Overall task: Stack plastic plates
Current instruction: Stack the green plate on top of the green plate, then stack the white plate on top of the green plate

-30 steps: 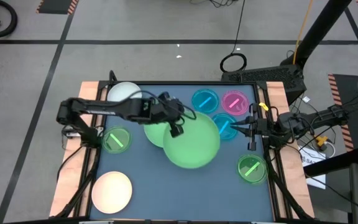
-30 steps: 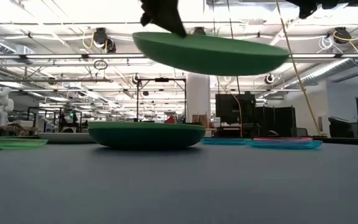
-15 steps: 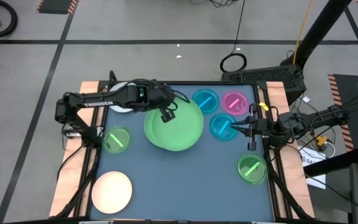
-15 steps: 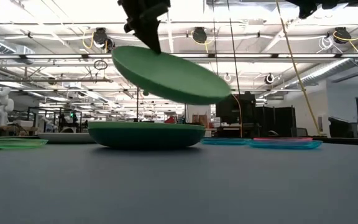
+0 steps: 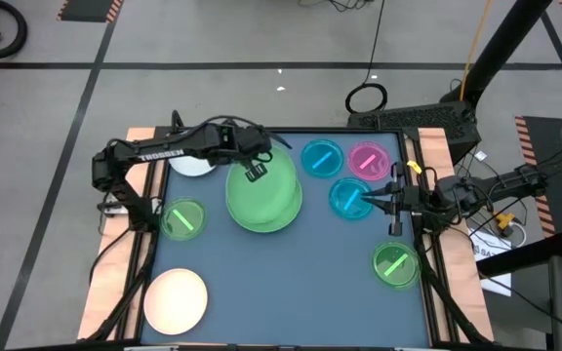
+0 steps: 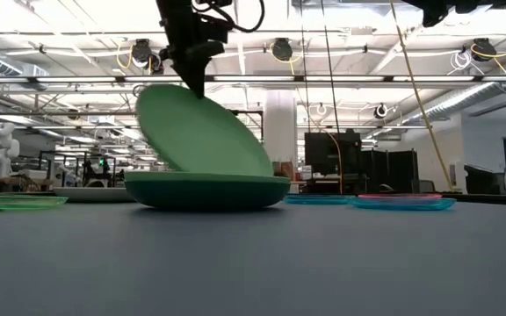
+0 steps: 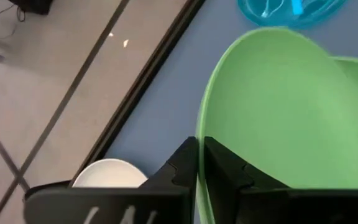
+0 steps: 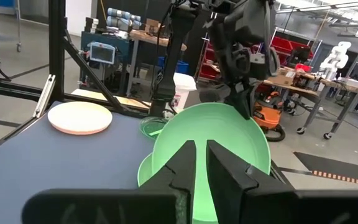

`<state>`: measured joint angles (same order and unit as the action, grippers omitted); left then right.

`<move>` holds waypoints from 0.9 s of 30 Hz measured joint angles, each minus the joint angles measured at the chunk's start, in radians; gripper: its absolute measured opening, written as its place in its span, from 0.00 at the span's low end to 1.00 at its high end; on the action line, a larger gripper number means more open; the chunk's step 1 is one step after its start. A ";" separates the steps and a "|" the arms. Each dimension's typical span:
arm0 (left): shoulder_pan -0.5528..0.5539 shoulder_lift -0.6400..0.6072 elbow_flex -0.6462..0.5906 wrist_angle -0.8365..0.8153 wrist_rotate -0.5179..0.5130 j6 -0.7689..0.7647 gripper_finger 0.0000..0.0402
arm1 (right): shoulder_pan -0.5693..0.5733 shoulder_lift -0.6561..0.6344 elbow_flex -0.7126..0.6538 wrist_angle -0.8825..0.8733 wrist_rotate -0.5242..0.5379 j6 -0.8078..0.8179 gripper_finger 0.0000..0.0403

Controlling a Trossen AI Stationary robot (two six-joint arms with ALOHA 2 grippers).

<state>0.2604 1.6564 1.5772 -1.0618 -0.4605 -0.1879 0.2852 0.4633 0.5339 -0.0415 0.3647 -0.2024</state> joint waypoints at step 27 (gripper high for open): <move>-0.003 0.023 0.001 -0.008 -0.001 0.067 0.09 | 0.000 0.000 0.000 -0.001 0.000 0.007 0.08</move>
<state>0.2569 1.6791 1.5780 -1.0698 -0.4618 -0.1210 0.2848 0.4632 0.5339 -0.0425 0.3649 -0.1951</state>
